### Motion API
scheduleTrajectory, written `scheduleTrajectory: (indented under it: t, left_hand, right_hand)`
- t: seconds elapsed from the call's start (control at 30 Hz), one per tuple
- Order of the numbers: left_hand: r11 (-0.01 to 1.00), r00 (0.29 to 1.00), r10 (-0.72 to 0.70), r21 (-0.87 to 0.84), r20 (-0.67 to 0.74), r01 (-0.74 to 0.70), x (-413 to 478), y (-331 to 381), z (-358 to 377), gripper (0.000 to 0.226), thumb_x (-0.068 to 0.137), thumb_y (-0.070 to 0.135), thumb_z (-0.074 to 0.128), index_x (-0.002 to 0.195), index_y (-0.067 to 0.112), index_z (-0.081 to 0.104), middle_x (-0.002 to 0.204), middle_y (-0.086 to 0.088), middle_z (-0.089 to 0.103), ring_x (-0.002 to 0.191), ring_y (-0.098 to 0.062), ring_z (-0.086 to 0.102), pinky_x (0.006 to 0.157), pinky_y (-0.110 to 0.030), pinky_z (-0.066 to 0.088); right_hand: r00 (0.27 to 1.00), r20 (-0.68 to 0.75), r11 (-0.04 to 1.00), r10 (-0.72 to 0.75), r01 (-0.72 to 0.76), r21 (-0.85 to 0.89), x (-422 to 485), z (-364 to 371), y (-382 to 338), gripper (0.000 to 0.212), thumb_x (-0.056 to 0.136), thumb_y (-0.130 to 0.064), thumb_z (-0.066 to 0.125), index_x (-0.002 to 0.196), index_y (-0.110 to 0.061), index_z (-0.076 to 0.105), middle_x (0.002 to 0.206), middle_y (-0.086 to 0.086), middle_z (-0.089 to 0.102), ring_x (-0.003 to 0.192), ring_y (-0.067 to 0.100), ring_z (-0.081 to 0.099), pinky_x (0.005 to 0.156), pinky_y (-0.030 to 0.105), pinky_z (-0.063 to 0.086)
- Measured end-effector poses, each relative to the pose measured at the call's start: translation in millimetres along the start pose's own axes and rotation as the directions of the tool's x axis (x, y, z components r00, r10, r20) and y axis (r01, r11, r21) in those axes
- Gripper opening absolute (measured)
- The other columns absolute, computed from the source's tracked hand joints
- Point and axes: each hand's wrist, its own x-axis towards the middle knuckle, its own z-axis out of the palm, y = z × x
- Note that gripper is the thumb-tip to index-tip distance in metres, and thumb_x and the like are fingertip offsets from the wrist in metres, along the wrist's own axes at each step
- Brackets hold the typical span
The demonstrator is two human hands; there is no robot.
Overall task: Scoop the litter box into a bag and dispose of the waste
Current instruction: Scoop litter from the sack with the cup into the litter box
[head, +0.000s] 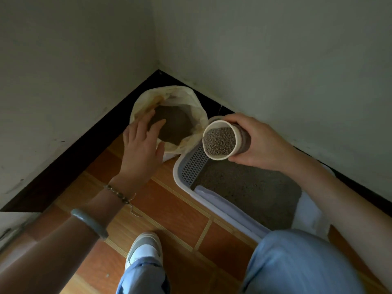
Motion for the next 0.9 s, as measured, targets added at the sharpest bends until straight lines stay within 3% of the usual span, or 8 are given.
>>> scheduleTrajectory:
  t: [0.07, 0.13, 0.23, 0.33, 0.5, 0.7, 0.9]
  left_hand:
    - [0.997, 0.996, 0.079, -0.024, -0.03, -0.08, -3, 14, 5, 0.046, 0.084, 0.017, 0.058, 0.128, 0.006, 0.052, 0.141, -0.019, 0.041, 0.132, -0.036, 0.03, 0.107, -0.053, 0.025]
    - [0.964, 0.969, 0.248, -0.09, -0.018, -0.249, -8, 28, 13, 0.04, 0.087, 0.022, 0.054, 0.123, 0.006, 0.054, 0.134, -0.019, 0.048, 0.127, -0.033, 0.038, 0.102, -0.05, 0.035]
    - [0.862, 0.862, 0.491, -0.215, 0.126, -0.459, -15, 47, 23, 0.039, 0.088, 0.035, 0.049, 0.118, 0.012, 0.058, 0.123, -0.012, 0.058, 0.115, -0.027, 0.052, 0.093, -0.042, 0.045]
    - [0.776, 0.747, 0.621, -0.324, 0.237, -0.542, -24, 59, 34, 0.036, 0.086, 0.041, 0.052, 0.107, 0.016, 0.067, 0.111, -0.006, 0.064, 0.106, -0.018, 0.056, 0.087, -0.033, 0.046]
    - [0.714, 0.648, 0.692, -0.429, 0.317, -0.553, -31, 63, 46, 0.028, 0.085, 0.036, 0.053, 0.095, 0.017, 0.072, 0.098, -0.001, 0.07, 0.093, -0.016, 0.064, 0.08, -0.034, 0.054]
    - [0.709, 0.626, 0.699, -0.454, 0.347, -0.54, -30, 69, 52, 0.025, 0.085, 0.034, 0.053, 0.091, 0.02, 0.073, 0.092, 0.002, 0.071, 0.088, -0.013, 0.064, 0.079, -0.03, 0.052]
    - [0.702, 0.619, 0.7, -0.505, 0.357, -0.503, -24, 73, 54, 0.026, 0.084, 0.035, 0.055, 0.088, 0.018, 0.074, 0.086, 0.002, 0.072, 0.081, -0.012, 0.065, 0.071, -0.03, 0.055]
  right_hand:
    - [0.996, -0.054, 0.998, 0.066, -0.066, -0.014, -15, -7, 13, 0.078, 0.059, -0.011, 0.084, 0.126, -0.024, 0.046, 0.114, -0.014, 0.051, 0.105, 0.002, 0.047, 0.085, 0.013, 0.038]
    - [0.986, -0.092, 0.99, 0.136, -0.138, -0.019, -29, -11, 27, 0.077, 0.06, -0.011, 0.084, 0.126, -0.022, 0.047, 0.114, -0.009, 0.053, 0.105, 0.007, 0.049, 0.085, 0.023, 0.038]
    - [0.972, -0.133, 0.977, 0.193, -0.203, -0.07, -45, -17, 47, 0.075, 0.059, -0.011, 0.083, 0.125, -0.021, 0.048, 0.112, -0.005, 0.055, 0.099, 0.01, 0.049, 0.081, 0.026, 0.036]
    - [0.969, -0.159, 0.957, 0.189, -0.218, -0.193, -56, -21, 63, 0.071, 0.059, -0.014, 0.083, 0.121, -0.022, 0.051, 0.108, 0.003, 0.059, 0.096, 0.02, 0.054, 0.079, 0.038, 0.044]
    - [0.974, -0.175, 0.892, 0.144, -0.204, -0.404, -67, -24, 83, 0.069, 0.06, -0.014, 0.081, 0.121, -0.021, 0.051, 0.108, 0.005, 0.058, 0.099, 0.026, 0.051, 0.08, 0.031, 0.031]
    - [0.972, -0.124, 0.907, 0.201, -0.233, -0.352, -82, -18, 98, 0.074, 0.06, -0.013, 0.081, 0.125, -0.023, 0.048, 0.117, 0.003, 0.055, 0.109, 0.026, 0.047, 0.09, 0.036, 0.032]
    - [0.964, -0.07, 0.901, 0.257, -0.265, -0.344, -107, -15, 105, 0.069, 0.062, -0.016, 0.079, 0.122, -0.029, 0.047, 0.115, -0.004, 0.054, 0.108, 0.02, 0.046, 0.083, 0.028, 0.027]
